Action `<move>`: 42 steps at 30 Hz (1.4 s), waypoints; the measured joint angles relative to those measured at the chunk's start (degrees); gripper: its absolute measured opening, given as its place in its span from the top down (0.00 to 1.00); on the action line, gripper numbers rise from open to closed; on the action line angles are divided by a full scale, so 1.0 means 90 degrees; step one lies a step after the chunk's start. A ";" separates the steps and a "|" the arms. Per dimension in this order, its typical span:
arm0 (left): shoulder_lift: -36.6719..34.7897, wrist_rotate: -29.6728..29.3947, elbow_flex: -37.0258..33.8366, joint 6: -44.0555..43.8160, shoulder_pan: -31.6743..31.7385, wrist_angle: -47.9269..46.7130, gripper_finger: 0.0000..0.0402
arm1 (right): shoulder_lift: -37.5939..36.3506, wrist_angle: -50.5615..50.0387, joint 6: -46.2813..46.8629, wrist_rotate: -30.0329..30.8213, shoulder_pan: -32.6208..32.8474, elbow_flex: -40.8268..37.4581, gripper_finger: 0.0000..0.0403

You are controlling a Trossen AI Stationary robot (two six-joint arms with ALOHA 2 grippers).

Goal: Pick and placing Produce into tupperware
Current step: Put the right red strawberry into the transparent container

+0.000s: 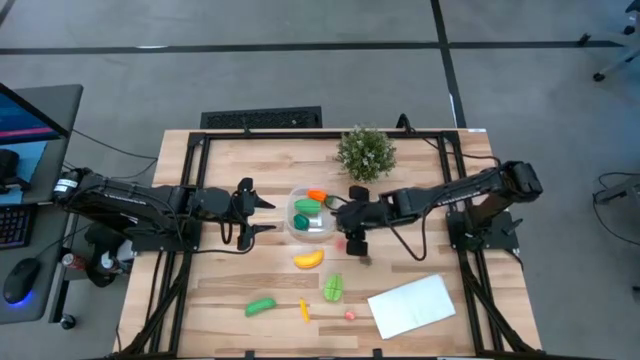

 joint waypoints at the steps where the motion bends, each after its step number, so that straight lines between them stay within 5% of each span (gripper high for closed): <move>1: 0.0000 0.0002 0.0000 0.0006 0.0000 0.0000 0.36 | 0.0000 0.0149 -0.0095 0.0000 -0.0052 0.0000 0.62; 13: -0.0002 -0.0013 0.0000 0.0083 0.0000 -0.0200 0.36 | 0.0012 0.1615 -0.0809 -0.0311 -0.0649 0.0000 0.61; 32: -0.0002 -0.0015 0.0000 0.0085 0.0001 -0.0381 0.36 | 0.0022 0.2428 -0.0828 -0.0573 -0.1085 -0.0347 0.61; 42: -0.0002 -0.0027 0.0000 0.0083 0.0002 -0.0408 0.36 | 0.1045 0.3108 -0.0828 -0.0838 -0.1243 -0.0349 0.62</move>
